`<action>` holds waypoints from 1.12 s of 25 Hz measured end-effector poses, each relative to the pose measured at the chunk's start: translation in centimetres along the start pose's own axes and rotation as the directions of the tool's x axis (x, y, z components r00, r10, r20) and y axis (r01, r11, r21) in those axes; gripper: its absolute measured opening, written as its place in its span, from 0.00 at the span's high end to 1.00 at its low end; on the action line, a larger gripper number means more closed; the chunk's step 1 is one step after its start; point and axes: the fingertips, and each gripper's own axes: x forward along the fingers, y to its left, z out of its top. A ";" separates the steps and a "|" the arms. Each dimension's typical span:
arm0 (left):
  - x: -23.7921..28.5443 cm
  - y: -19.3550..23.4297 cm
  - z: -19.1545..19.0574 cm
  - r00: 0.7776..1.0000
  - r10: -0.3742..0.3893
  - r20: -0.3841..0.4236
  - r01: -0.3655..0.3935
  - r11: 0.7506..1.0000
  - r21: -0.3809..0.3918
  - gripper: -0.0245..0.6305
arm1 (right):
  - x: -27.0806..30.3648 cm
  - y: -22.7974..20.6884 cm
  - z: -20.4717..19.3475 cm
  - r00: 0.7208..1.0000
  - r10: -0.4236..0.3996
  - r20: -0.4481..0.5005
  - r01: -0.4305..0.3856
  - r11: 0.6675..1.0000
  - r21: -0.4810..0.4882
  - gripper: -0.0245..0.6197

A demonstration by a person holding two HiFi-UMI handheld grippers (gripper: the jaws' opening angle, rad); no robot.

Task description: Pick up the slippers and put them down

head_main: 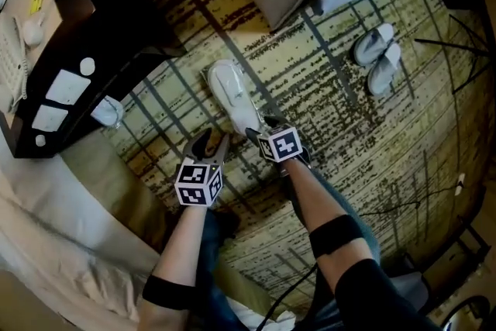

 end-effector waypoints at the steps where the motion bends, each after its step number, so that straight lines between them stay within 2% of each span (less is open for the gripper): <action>1: 1.1 0.2 -0.5 1.000 -0.006 -0.001 0.006 1.000 0.007 0.70 | 1.2 -0.6 -0.6 1.000 0.000 -0.004 0.000 1.000 0.008 0.48; 6: 5.5 1.2 -2.3 1.000 -0.013 0.000 0.013 0.999 0.034 0.73 | 5.4 -2.4 -2.2 1.000 0.016 -0.004 -0.016 0.999 0.028 0.48; 9: 7.4 1.9 -3.1 1.000 0.009 0.008 -0.010 0.998 0.061 0.89 | 7.1 -2.9 -1.9 0.999 0.037 0.019 -0.038 0.999 0.026 0.48; 11: 8.7 2.0 -3.5 1.000 0.006 0.014 -0.007 0.997 0.079 0.96 | 8.3 -3.7 -2.3 0.999 0.036 0.022 -0.036 0.999 0.031 0.48; 16: 11.9 2.5 -4.9 1.000 -0.024 0.019 0.022 0.995 0.098 0.96 | 11.0 -5.1 -2.5 0.998 0.057 0.033 -0.058 0.998 0.023 0.48; 20: 13.5 3.1 -6.2 1.000 -0.024 0.016 0.023 0.996 0.083 0.96 | 12.7 -4.8 -2.6 0.990 0.130 0.051 -0.134 0.987 0.089 0.49; 28: 13.7 3.8 -7.7 0.999 -0.034 0.014 0.033 0.997 0.076 0.96 | 12.9 -3.3 -1.8 0.956 0.253 0.147 -0.275 0.948 0.161 0.75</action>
